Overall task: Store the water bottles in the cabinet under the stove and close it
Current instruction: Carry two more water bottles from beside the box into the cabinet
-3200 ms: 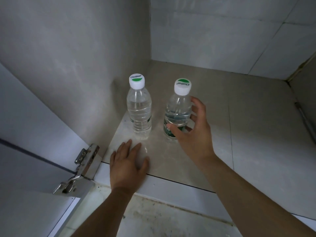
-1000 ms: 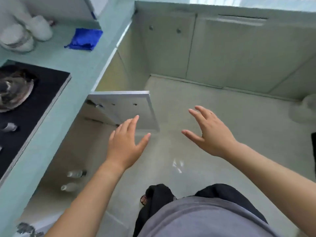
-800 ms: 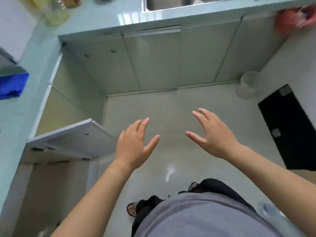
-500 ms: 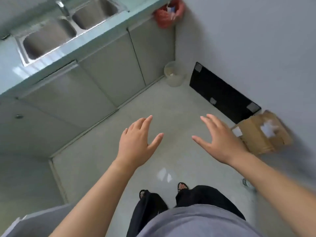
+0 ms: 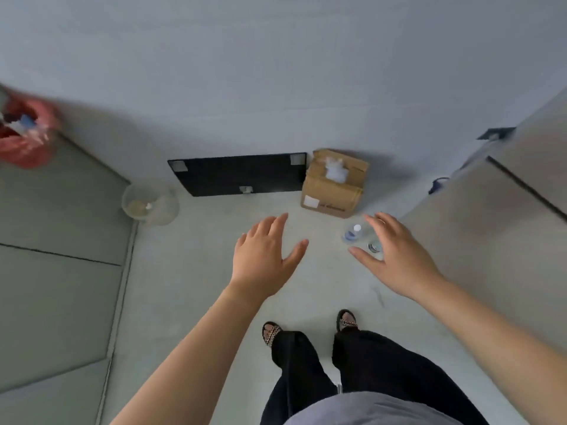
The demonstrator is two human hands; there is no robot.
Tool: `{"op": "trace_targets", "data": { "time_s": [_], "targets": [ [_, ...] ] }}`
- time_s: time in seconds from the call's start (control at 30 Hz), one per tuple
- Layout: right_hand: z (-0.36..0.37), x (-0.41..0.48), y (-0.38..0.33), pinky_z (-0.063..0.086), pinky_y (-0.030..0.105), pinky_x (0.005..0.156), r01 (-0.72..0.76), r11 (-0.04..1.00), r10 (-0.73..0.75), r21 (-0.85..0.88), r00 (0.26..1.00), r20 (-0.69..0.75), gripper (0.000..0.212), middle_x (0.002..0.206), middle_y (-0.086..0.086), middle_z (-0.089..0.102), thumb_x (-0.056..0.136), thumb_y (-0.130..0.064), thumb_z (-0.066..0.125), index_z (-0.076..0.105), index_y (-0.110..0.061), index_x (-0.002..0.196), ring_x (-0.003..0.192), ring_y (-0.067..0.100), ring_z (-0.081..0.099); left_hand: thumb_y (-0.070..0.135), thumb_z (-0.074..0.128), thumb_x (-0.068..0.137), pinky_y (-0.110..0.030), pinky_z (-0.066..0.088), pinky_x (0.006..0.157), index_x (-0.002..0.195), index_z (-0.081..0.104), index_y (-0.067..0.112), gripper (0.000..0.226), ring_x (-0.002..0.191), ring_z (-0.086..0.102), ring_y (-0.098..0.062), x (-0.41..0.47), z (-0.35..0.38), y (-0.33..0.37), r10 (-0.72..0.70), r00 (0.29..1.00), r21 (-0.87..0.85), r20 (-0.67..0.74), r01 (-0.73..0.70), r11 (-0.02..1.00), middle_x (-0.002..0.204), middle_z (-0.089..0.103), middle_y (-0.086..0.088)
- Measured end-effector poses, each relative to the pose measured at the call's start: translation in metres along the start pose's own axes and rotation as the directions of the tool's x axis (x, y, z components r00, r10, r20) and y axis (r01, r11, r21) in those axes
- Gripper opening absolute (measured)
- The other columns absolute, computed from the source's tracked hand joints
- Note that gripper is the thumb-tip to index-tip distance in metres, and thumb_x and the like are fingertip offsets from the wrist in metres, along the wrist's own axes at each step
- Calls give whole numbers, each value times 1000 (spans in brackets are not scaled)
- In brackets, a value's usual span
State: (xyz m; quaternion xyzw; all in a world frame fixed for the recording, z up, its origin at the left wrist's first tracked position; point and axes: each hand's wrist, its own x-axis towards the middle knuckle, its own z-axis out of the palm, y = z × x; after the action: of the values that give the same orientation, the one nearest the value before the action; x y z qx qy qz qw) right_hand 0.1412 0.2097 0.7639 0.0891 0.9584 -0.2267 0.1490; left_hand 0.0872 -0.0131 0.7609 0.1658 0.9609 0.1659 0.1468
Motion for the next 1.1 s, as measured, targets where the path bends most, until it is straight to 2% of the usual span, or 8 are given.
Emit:
{"op": "trace_targets", "data": {
  "time_s": [0.13,0.2,0.33,0.5,0.67,0.83,1.0,1.1],
  "targets": [
    [-5,-9,37,36,41,105,-199,977,206,81,974,-95,69,148,4,31,82,-58,47,35,-18,137,135,24,31,63,26,89,-42,30,109,144,22,23,68,133,34,-20,45,11,24,142,982,83,128,-153,985,146,36,1],
    [-7,-15,58,33,38,105,-257,960,269,110,957,-111,67,149,3,28,85,-52,50,32,-17,140,137,23,28,64,26,89,-42,29,110,144,21,24,68,134,32,-20,62,20,43,194,966,124,173,-217,968,147,35,2],
    [-2,-17,106,27,34,108,-327,936,340,131,936,-87,67,152,2,23,88,-49,50,26,-17,143,140,20,21,65,26,88,-42,28,111,144,22,25,69,136,30,-20,93,46,78,240,939,191,245,-290,938,148,34,2],
    [40,14,187,32,40,109,-371,910,377,184,926,-1,67,151,1,25,87,-52,47,27,-21,143,139,19,23,66,26,88,-43,29,109,144,23,26,69,135,32,-20,142,122,101,249,914,268,320,-339,902,148,35,1],
    [136,73,269,30,40,110,-439,870,444,223,896,34,68,154,-1,19,87,-51,48,24,-23,144,141,17,18,64,27,88,-44,28,110,144,22,26,68,136,30,-20,205,254,89,257,862,267,437,-397,878,148,34,1],
    [277,149,354,32,38,108,-502,824,506,264,861,54,65,153,-1,19,90,-51,43,21,-23,145,140,19,20,65,26,88,-43,29,108,144,21,25,69,135,31,-19,264,427,46,290,800,306,525,-495,813,147,34,2],
    [420,210,443,35,36,105,-525,766,574,371,818,-30,67,152,0,23,88,-50,47,23,-23,145,139,18,26,62,28,88,-40,30,107,143,23,25,67,134,32,-19,315,607,4,349,761,273,547,-556,785,145,35,2],
    [491,247,486,31,36,110,-509,724,614,465,783,-99,71,154,-3,20,87,-50,50,16,-27,146,140,15,22,62,30,88,-40,30,108,143,25,25,66,135,32,-20,346,701,-25,394,751,249,531,-582,774,147,34,0]
  ]
}}
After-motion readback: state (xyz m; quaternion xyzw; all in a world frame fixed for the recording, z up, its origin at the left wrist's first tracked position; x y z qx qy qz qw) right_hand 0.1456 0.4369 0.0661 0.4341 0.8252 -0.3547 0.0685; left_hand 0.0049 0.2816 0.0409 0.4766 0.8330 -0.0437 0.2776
